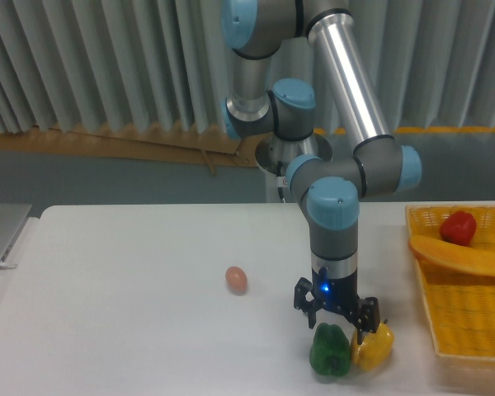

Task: Place the green peppers in a basket
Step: 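Lower the open gripper down over the green pepper, then close the gripper on the green pepper's stem end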

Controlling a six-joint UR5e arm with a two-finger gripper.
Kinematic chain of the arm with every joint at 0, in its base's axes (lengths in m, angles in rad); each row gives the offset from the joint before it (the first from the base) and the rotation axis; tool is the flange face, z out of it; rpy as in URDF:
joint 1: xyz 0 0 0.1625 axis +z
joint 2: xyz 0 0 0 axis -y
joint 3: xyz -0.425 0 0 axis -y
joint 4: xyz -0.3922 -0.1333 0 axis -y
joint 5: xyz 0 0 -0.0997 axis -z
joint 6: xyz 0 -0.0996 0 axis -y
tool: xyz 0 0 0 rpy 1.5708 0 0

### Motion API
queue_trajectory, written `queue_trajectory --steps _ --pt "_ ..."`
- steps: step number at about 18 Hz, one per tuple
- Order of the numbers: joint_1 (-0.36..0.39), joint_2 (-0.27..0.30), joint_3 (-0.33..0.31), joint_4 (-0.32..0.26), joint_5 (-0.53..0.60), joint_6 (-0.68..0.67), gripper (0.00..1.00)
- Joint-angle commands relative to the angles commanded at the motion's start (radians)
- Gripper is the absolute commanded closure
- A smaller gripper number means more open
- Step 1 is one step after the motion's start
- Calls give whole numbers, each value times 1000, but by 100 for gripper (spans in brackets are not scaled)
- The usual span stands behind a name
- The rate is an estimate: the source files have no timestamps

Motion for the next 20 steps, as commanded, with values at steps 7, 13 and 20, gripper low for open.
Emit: queue_trajectory --steps 7,13,20 --pt "-15 -28 14 0 0 2 0" --pt "-17 -45 20 2 2 8 0" --pt "-23 -48 14 0 58 17 6"
